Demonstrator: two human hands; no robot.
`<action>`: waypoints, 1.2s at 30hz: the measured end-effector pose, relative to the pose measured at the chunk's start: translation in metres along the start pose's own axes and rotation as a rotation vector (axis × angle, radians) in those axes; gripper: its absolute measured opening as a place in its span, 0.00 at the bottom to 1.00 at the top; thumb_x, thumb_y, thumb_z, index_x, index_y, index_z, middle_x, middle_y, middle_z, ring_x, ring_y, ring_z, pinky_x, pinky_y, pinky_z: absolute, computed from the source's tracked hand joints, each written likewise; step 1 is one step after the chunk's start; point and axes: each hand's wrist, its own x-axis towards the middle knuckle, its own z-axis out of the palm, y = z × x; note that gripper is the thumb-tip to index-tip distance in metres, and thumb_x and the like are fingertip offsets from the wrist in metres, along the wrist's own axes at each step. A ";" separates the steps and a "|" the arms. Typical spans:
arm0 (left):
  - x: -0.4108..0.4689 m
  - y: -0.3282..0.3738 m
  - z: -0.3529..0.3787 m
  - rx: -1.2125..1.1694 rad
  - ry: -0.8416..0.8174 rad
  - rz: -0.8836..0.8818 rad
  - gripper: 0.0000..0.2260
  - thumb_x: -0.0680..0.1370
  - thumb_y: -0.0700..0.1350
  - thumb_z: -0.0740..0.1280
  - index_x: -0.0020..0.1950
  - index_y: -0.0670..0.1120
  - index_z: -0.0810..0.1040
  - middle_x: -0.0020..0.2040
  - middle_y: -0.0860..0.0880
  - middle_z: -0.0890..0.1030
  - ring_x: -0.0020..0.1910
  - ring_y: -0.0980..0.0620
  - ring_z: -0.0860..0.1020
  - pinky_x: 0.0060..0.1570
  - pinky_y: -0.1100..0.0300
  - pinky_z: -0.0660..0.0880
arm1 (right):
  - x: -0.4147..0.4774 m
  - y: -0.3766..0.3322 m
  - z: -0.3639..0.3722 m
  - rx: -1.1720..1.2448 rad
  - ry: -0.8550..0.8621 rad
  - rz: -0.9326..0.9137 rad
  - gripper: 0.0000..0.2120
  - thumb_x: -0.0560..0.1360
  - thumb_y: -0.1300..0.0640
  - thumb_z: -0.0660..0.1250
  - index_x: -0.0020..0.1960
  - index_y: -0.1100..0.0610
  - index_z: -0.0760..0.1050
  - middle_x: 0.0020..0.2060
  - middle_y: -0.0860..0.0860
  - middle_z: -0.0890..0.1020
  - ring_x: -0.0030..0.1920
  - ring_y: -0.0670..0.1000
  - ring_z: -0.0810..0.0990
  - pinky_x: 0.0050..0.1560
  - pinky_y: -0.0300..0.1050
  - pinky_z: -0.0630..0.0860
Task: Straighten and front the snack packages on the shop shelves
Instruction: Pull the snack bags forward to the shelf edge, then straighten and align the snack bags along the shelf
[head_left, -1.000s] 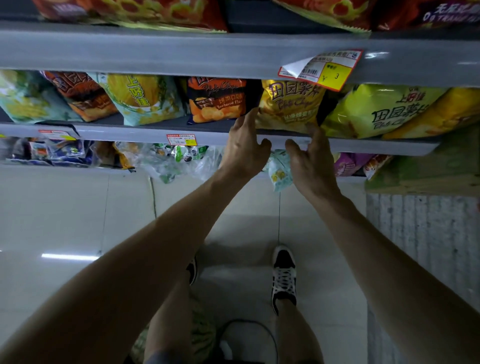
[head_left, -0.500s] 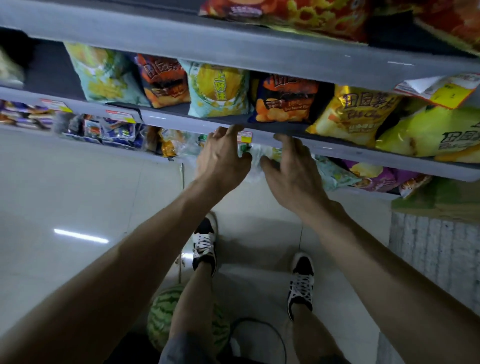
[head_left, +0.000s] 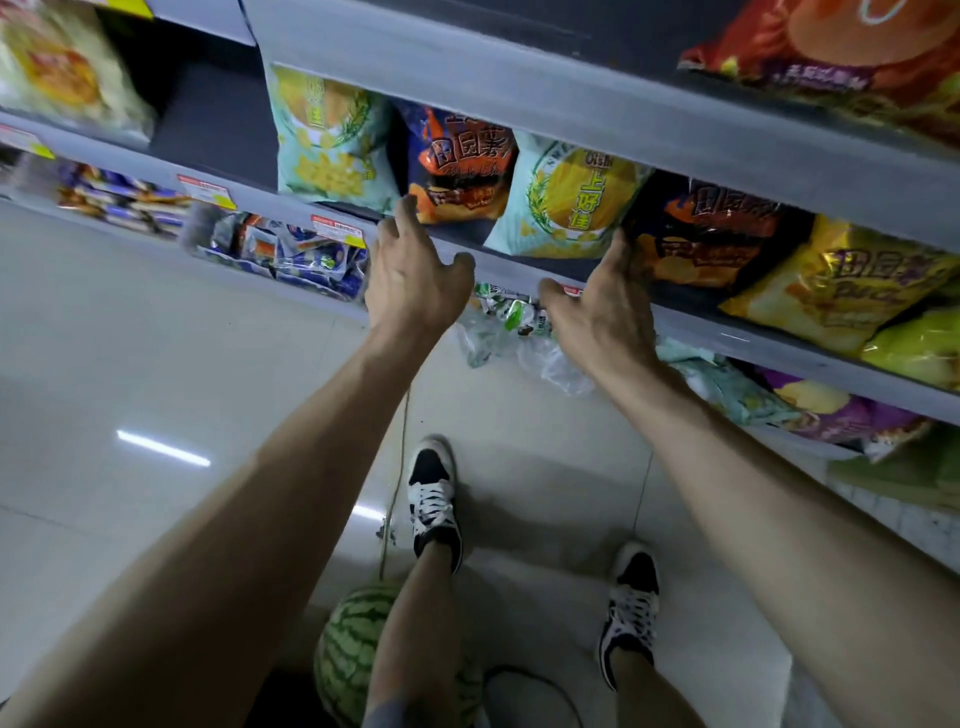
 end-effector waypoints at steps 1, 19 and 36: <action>0.007 0.000 -0.001 -0.016 0.011 0.012 0.37 0.76 0.51 0.71 0.82 0.45 0.60 0.74 0.41 0.70 0.73 0.38 0.68 0.65 0.41 0.72 | 0.002 -0.002 0.002 0.026 0.006 0.020 0.48 0.78 0.46 0.71 0.85 0.61 0.47 0.84 0.59 0.53 0.83 0.57 0.53 0.82 0.50 0.55; 0.097 -0.008 0.012 -0.611 -0.063 0.104 0.47 0.53 0.61 0.89 0.67 0.47 0.77 0.58 0.48 0.86 0.56 0.46 0.86 0.52 0.45 0.85 | 0.040 -0.005 0.026 0.511 0.160 0.229 0.47 0.66 0.44 0.83 0.76 0.59 0.65 0.68 0.54 0.76 0.64 0.54 0.78 0.58 0.37 0.72; -0.022 -0.028 -0.032 -1.167 0.210 -0.086 0.28 0.72 0.27 0.77 0.70 0.30 0.71 0.57 0.31 0.84 0.48 0.38 0.88 0.47 0.43 0.85 | 0.041 -0.034 0.039 0.511 0.019 0.201 0.49 0.59 0.34 0.75 0.75 0.50 0.66 0.68 0.52 0.77 0.65 0.55 0.78 0.68 0.51 0.75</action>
